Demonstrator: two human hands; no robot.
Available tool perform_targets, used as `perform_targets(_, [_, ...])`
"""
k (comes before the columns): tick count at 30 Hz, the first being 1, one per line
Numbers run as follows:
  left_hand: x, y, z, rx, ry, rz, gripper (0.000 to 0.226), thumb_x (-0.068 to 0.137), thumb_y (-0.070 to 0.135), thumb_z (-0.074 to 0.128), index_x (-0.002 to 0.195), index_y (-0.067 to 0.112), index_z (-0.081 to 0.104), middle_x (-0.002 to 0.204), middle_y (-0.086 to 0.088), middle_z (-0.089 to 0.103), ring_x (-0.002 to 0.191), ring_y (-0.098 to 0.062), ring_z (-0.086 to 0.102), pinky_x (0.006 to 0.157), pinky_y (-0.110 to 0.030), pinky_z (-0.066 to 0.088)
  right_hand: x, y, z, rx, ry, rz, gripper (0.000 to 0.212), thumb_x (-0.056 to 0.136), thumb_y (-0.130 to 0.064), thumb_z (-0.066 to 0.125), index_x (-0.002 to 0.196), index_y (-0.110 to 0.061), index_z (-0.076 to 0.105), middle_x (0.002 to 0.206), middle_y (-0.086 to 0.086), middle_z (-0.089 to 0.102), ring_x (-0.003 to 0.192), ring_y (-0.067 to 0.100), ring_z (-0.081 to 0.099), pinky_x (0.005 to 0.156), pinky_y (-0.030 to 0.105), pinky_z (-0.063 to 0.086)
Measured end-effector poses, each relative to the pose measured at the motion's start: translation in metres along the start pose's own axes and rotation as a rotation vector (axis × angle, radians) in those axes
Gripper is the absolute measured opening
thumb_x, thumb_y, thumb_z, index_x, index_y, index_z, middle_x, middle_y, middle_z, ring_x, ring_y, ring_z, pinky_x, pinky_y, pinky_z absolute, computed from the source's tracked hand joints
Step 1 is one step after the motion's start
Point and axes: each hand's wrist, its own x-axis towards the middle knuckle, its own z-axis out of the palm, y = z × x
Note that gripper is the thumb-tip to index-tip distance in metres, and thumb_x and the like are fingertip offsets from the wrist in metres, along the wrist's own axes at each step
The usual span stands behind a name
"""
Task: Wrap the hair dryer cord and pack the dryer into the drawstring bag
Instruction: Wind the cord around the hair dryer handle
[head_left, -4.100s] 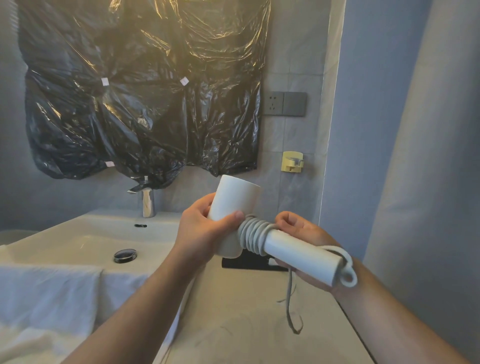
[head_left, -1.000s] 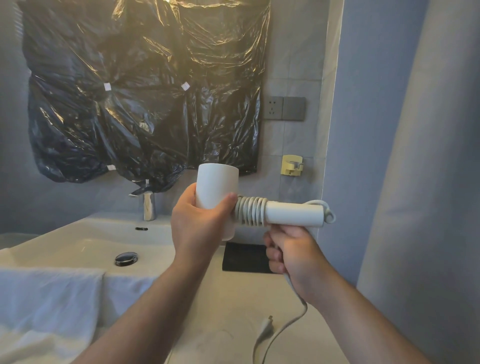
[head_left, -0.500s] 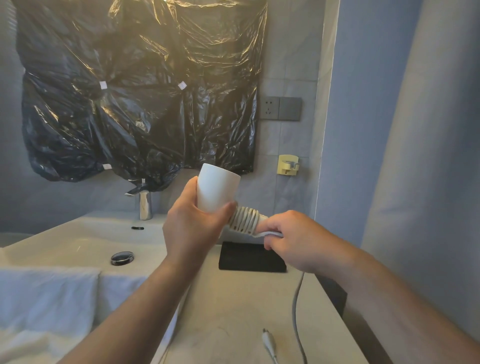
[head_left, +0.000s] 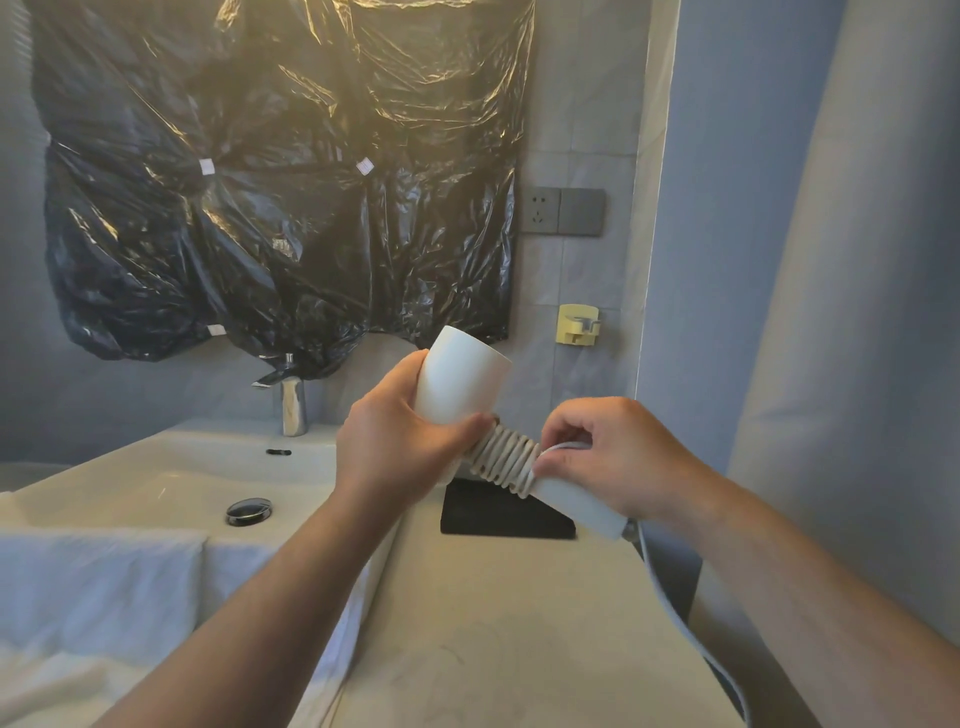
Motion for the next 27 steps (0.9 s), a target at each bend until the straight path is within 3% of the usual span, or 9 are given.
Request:
perform_targets(3, [0.000,-0.002,-0.001,-0.122,-0.028,-0.032,0.053,0.057,0.054,0.079,0.106,0.040,0.064,0.091,0.012,0.072,0.087,-0.018,0.068,0.072,-0.049,0.059,-0.002,0.006,0.000,0.128,0.012,0.069,0.017,0.072,-0.031,0.081,0.070,-0.021,0.067,0.066,-0.009,0.062,0.058,-0.003,0.053,0.055,0.012,0.041])
perform_targets(6, [-0.002,0.000,-0.001,-0.184,-0.046,-0.054,0.052,0.056,0.051,0.081,0.104,0.040,0.066,0.091,0.011,0.072,0.086,-0.018,0.069,0.071,-0.050,0.060,-0.004,0.011,0.000,0.312,-0.084,0.134,0.020,0.076,-0.031,0.079,0.073,-0.016,0.066,0.069,-0.002,0.065,0.063,0.009,0.058,0.060,0.028,0.048])
perform_targets(8, [-0.002,0.001,-0.002,-0.215,-0.065,-0.066,0.050,0.056,0.049,0.082,0.103,0.040,0.067,0.090,0.011,0.073,0.086,-0.017,0.070,0.070,-0.049,0.061,-0.005,0.013,-0.002,0.414,-0.142,0.155,0.021,0.076,-0.034,0.078,0.072,-0.017,0.066,0.070,0.001,0.065,0.065,0.014,0.060,0.061,0.031,0.048])
perform_targets(12, [-0.002,0.002,-0.004,-0.258,-0.104,-0.057,0.045,0.060,0.038,0.084,0.103,0.038,0.069,0.090,0.008,0.074,0.085,-0.018,0.071,0.071,-0.050,0.061,-0.004,0.015,-0.007,0.547,-0.228,0.175,0.022,0.066,-0.037,0.078,0.071,-0.018,0.069,0.069,0.005,0.066,0.064,0.020,0.058,0.058,0.030,0.047])
perform_targets(16, [0.001,0.003,-0.006,-0.194,-0.128,0.020,0.053,0.059,0.044,0.083,0.109,0.040,0.066,0.095,0.010,0.073,0.089,-0.018,0.069,0.073,-0.048,0.060,-0.002,0.019,-0.008,0.557,-0.310,0.195,0.012,0.075,-0.026,0.073,0.072,-0.014,0.071,0.057,0.007,0.060,0.045,0.013,0.048,0.044,0.023,0.040])
perform_targets(18, [0.003,0.004,-0.006,-0.151,-0.132,0.060,0.062,0.057,0.050,0.081,0.116,0.041,0.064,0.099,0.011,0.073,0.092,-0.019,0.069,0.074,-0.047,0.059,-0.002,0.021,-0.008,0.564,-0.333,0.212,0.010,0.080,-0.022,0.071,0.074,-0.014,0.070,0.061,0.009,0.058,0.039,0.008,0.039,0.040,0.019,0.032])
perform_targets(22, [0.004,0.006,-0.008,-0.202,-0.155,0.056,0.060,0.058,0.045,0.082,0.115,0.037,0.066,0.098,0.008,0.073,0.090,-0.019,0.069,0.072,-0.047,0.060,-0.001,0.026,-0.009,0.616,-0.334,0.200,0.029,0.061,-0.040,0.078,0.072,-0.014,0.072,0.065,0.007,0.062,0.045,0.007,0.042,0.044,0.018,0.035])
perform_targets(27, [-0.002,0.007,-0.008,-0.443,-0.157,-0.099,0.039,0.062,0.028,0.083,0.099,0.035,0.073,0.090,-0.001,0.075,0.085,-0.027,0.071,0.066,-0.045,0.063,0.000,0.035,-0.003,0.818,-0.332,0.207,0.058,0.038,-0.063,0.087,0.072,-0.018,0.071,0.066,0.002,0.069,0.054,0.013,0.063,0.048,0.023,0.051])
